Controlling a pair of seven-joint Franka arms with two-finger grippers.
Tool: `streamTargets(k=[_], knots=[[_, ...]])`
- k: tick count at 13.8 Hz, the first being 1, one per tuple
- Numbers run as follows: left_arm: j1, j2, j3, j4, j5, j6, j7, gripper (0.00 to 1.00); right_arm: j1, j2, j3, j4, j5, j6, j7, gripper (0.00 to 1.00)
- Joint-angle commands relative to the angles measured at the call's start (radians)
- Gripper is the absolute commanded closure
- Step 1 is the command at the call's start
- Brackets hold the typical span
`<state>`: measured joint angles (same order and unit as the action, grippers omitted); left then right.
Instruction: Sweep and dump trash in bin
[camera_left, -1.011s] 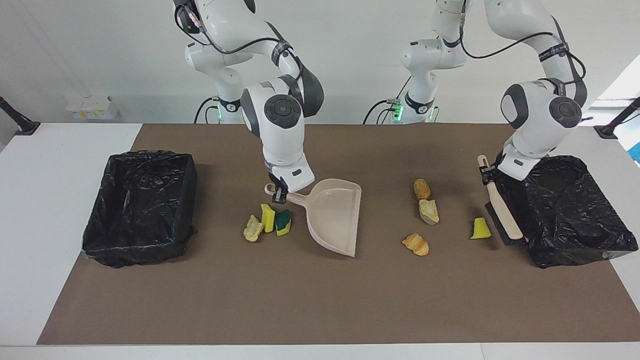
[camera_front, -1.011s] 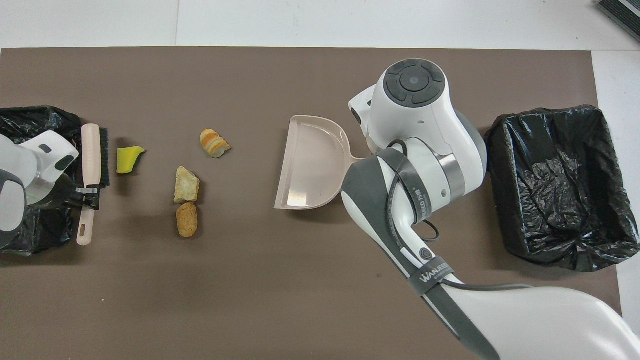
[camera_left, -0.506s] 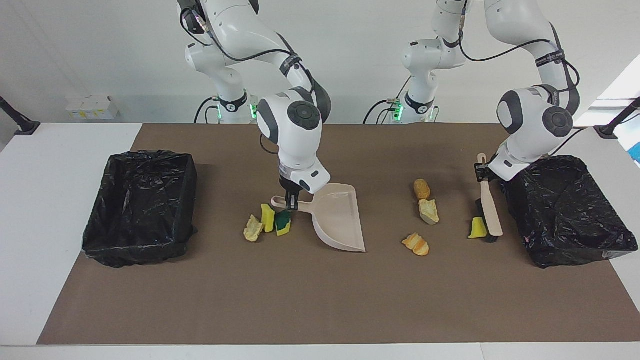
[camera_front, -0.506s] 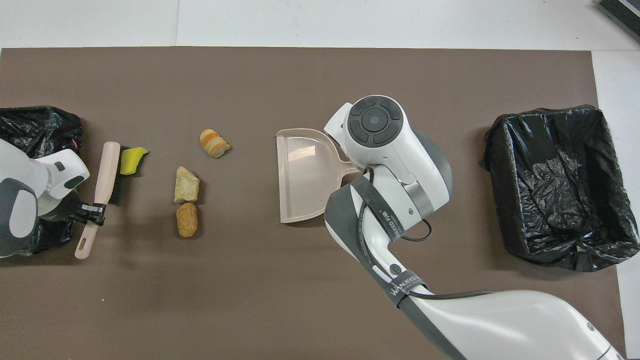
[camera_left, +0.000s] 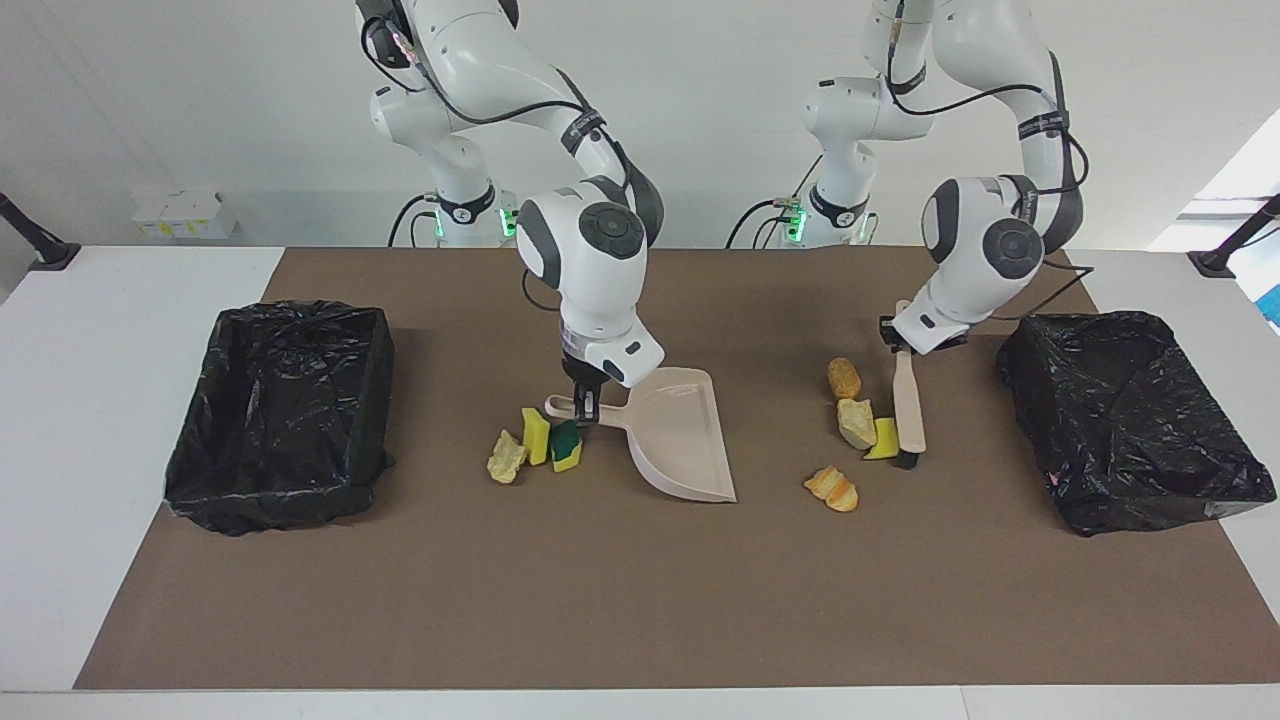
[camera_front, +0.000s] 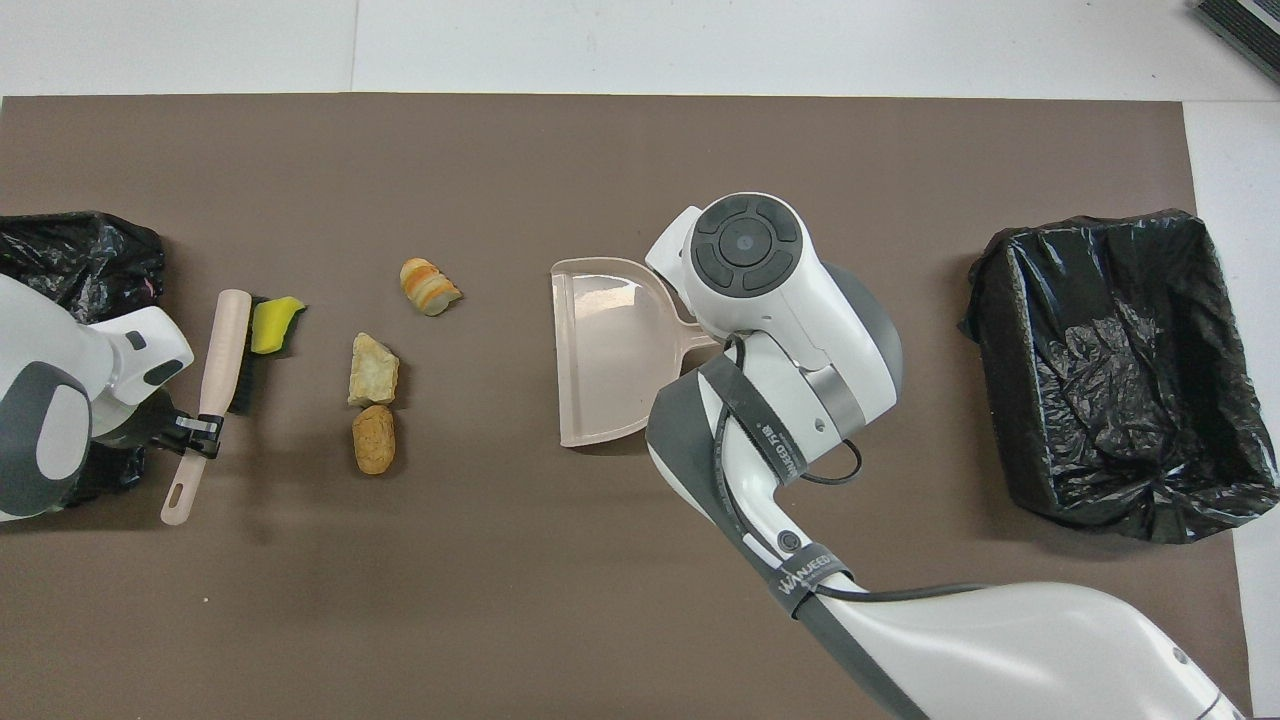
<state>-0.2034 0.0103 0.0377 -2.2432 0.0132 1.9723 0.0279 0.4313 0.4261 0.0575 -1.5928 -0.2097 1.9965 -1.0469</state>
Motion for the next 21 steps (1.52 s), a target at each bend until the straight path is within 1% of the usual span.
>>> streamTargets(k=[1,3,4,5,7,8,9,10,13,14,15,17,18,21], knots=[[-0.103,-0.038,0.011,-0.052,-0.088,0.014,-0.132,1.00,0.018,0.026,0.007,-0.015,-0.014,0.062,0.019,1.00],[-0.125,-0.027,0.014,-0.026,-0.177,0.005,-0.163,1.00,0.027,0.039,0.007,-0.013,-0.011,0.080,0.050,1.00],[-0.125,-0.021,0.016,-0.003,-0.188,-0.015,-0.175,1.00,0.032,0.040,0.008,-0.013,-0.008,0.087,0.065,1.00],[-0.122,-0.016,0.018,0.023,-0.188,-0.060,-0.198,1.00,0.049,0.043,0.007,-0.013,-0.005,0.091,0.088,1.00],[-0.111,-0.044,0.021,0.043,-0.188,-0.131,-0.259,1.00,0.072,0.052,0.007,-0.013,-0.005,0.094,0.131,1.00],[-0.111,-0.071,0.021,0.039,-0.188,-0.173,-0.345,1.00,0.072,0.052,0.007,-0.012,-0.005,0.094,0.133,1.00],[-0.117,-0.084,0.021,0.030,-0.187,-0.205,-0.456,1.00,0.072,0.052,0.007,-0.012,-0.005,0.094,0.131,1.00],[-0.126,-0.104,0.019,0.002,-0.185,-0.211,-0.553,1.00,0.070,0.052,0.007,-0.012,-0.007,0.094,0.131,1.00],[-0.134,-0.162,0.013,-0.087,-0.185,-0.205,-0.719,1.00,0.070,0.052,0.007,-0.013,-0.014,0.082,0.131,1.00],[-0.142,-0.183,0.011,-0.117,-0.185,-0.184,-0.767,1.00,0.070,0.052,0.005,-0.013,-0.014,0.077,0.133,1.00],[-0.143,-0.199,0.010,-0.143,-0.185,-0.172,-0.782,1.00,0.070,0.052,0.005,-0.013,-0.014,0.074,0.133,1.00],[-0.191,-0.236,0.010,-0.186,-0.188,-0.171,-0.812,1.00,0.070,0.048,0.005,-0.013,-0.016,0.058,0.133,1.00],[-0.220,-0.252,0.008,-0.206,-0.190,-0.173,-0.856,1.00,0.072,0.048,0.005,-0.013,-0.016,0.047,0.133,1.00],[-0.324,-0.262,0.008,-0.223,-0.255,-0.170,-0.962,1.00,0.070,0.048,0.005,-0.013,-0.016,0.047,0.133,1.00]])
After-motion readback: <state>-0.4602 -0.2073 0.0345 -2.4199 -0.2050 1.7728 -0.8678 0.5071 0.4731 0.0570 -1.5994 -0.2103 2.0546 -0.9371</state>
